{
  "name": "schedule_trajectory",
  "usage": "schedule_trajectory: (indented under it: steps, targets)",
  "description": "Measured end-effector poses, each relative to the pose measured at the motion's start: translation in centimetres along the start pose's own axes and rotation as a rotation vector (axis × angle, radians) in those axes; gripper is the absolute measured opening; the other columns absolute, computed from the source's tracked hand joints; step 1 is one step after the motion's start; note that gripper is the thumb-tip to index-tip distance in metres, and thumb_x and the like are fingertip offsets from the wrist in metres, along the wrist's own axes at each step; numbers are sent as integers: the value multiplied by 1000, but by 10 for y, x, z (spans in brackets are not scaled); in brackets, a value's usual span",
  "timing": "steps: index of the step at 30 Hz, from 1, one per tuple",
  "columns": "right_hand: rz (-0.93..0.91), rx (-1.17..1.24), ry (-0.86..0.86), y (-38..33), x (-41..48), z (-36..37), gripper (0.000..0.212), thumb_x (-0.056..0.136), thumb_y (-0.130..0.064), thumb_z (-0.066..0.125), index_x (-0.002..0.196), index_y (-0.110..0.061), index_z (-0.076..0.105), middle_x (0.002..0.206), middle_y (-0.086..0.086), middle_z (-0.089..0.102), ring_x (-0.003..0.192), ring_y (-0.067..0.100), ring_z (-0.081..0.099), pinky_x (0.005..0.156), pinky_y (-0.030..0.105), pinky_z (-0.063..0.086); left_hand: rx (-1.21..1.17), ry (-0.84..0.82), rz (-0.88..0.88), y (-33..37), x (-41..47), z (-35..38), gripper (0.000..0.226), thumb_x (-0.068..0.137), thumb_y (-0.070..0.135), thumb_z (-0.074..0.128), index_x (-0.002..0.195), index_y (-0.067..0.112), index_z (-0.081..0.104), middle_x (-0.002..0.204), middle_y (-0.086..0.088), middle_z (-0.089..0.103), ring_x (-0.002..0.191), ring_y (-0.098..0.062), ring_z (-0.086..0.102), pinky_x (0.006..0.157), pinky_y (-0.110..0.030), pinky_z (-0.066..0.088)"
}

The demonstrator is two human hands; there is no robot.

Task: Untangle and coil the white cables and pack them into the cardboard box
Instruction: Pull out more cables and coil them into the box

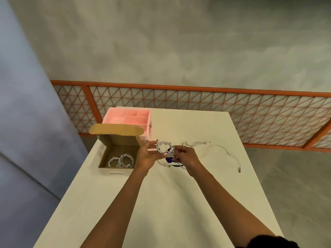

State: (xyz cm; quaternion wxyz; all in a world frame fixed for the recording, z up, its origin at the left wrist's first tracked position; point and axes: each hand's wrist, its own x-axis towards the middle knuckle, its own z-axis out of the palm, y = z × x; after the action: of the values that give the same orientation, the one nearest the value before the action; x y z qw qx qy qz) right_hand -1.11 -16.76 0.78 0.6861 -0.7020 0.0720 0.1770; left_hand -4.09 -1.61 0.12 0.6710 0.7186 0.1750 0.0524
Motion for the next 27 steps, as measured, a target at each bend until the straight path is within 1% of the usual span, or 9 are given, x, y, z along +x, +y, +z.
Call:
schedule_trajectory:
  steps: [2, 5, 8, 13, 16, 18, 20, 23, 27]
  targets:
    - [19, -64, -37, 10, 1, 13, 35, 81, 17, 53, 114, 8, 60, 92, 12, 63, 76, 18, 56, 69, 22, 47, 56, -20, -18, -6, 1, -17, 65, 58, -4, 86, 115, 3, 56, 108, -12, 64, 85, -25, 64, 74, -32, 56]
    - [37, -146, -59, 22, 1, 45, 42, 75, 21, 56, 114, 7, 60, 84, 8, 63, 71, 11, 56, 69, 20, 47, 186, -51, -42, -11, 3, -53, 68, 58, -6, 85, 118, 3, 53, 98, -10, 64, 75, -13, 62, 59, -17, 54]
    - [51, -202, -55, 30, 2, 82, 44, 74, 16, 63, 116, 7, 60, 90, 11, 64, 78, 16, 57, 68, 19, 47, 243, -107, -41, -20, 11, -92, 67, 61, -11, 82, 120, 2, 55, 88, -4, 62, 73, -13, 60, 57, -19, 55]
    - [43, -321, -44, 34, 11, 141, 42, 78, 3, 68, 119, -4, 61, 109, 11, 69, 93, 17, 61, 73, 18, 47, 400, -100, -8, -36, 31, -152, 58, 59, -6, 84, 112, 5, 63, 109, -14, 64, 91, -24, 64, 76, -27, 56]
    - [43, -345, -48, 38, 22, 171, 43, 84, -2, 61, 126, -6, 57, 115, 9, 68, 106, 22, 63, 93, 32, 51, 530, -89, 34, -46, 48, -173, 60, 55, 5, 90, 109, 5, 65, 105, -14, 63, 84, -25, 65, 73, -21, 54]
    - [49, -358, -37, 39, 29, 185, 41, 88, -3, 53, 129, -7, 55, 118, 8, 66, 110, 22, 61, 99, 35, 49, 525, -74, 43, -51, 57, -180, 57, 58, 4, 88, 110, 1, 65, 105, -12, 62, 81, -21, 63, 70, -14, 50]
    - [56, -360, -22, 38, 35, 196, 40, 90, -2, 48, 129, -8, 54, 121, 7, 64, 112, 21, 59, 100, 33, 47, 550, -54, 60, -57, 65, -182, 50, 65, 12, 86, 110, 3, 67, 106, -9, 64, 86, -21, 63, 78, -24, 53]
    - [77, -370, -4, 38, 44, 205, 42, 89, 0, 43, 129, -11, 52, 123, 6, 62, 115, 22, 57, 103, 36, 45, 642, -16, 8, -73, 73, -180, 40, 75, 25, 78, 110, 10, 66, 105, -11, 66, 93, -28, 63, 83, -38, 53]
    - [98, -358, -5, 40, 58, 213, 44, 88, -3, 42, 130, -14, 51, 124, 6, 62, 117, 24, 56, 104, 40, 44, 653, 34, -12, -77, 80, -173, 23, 93, 20, 55, 110, 8, 63, 107, -14, 65, 97, -29, 60, 75, -28, 45]
